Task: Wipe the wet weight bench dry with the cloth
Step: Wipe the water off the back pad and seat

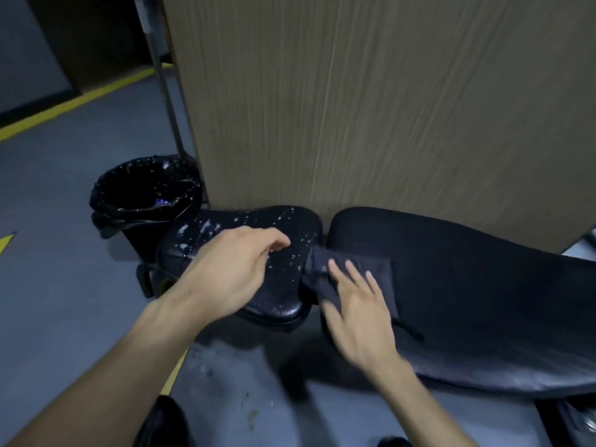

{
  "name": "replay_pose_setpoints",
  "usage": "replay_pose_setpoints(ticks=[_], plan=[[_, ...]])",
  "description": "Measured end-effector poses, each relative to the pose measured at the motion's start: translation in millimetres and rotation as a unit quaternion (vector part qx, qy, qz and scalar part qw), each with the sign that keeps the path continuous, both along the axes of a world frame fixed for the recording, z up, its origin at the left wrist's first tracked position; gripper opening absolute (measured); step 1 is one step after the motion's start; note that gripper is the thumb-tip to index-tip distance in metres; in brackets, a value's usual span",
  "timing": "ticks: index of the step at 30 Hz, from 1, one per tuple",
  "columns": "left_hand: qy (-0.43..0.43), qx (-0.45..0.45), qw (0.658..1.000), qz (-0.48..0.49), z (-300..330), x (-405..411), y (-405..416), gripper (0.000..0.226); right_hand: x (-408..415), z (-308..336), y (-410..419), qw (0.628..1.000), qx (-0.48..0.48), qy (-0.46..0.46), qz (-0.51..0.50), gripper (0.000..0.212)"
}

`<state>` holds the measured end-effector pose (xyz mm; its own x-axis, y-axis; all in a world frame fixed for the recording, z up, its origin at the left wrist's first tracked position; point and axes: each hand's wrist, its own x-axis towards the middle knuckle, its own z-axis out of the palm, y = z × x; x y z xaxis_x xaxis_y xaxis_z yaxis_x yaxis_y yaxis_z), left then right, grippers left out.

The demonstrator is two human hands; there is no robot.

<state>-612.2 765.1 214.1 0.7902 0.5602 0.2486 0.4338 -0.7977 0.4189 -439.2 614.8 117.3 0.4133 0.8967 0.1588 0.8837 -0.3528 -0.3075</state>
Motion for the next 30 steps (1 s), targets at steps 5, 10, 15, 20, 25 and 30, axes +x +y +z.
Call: replay_pose_setpoints(ticks=[5, 10, 15, 20, 25, 30], plan=[[-0.002, -0.008, 0.999, -0.039, 0.5, 11.9, 34.2, 0.038, -33.8, -2.6, -40.3, 0.999, -0.001, 0.01, 0.048, 0.064], [0.014, -0.032, 0.998, -0.045, -13.2, 23.4, 70.3, 0.037, 38.4, 8.5, 48.8, 0.997, 0.0, 0.063, -0.044, 0.068], [0.014, -0.049, 0.996, -0.07, -25.9, 37.6, 95.2, 0.037, 7.4, 8.3, 32.5, 0.999, -0.01, 0.034, -0.042, 0.068], [-0.002, -0.065, 0.991, -0.114, -36.8, 54.5, 115.1, 0.037, -16.4, 15.4, -13.4, 0.997, -0.037, 0.062, 0.01, 0.061], [-0.024, -0.079, 0.988, -0.133, -42.0, 67.0, 124.4, 0.037, 35.6, 9.2, 60.7, 0.996, -0.026, 0.04, -0.076, 0.063], [-0.007, -0.071, 0.985, -0.155, -44.8, 75.3, 122.2, 0.036, 38.5, 6.0, 92.5, 0.991, -0.026, 0.028, -0.126, 0.067]])
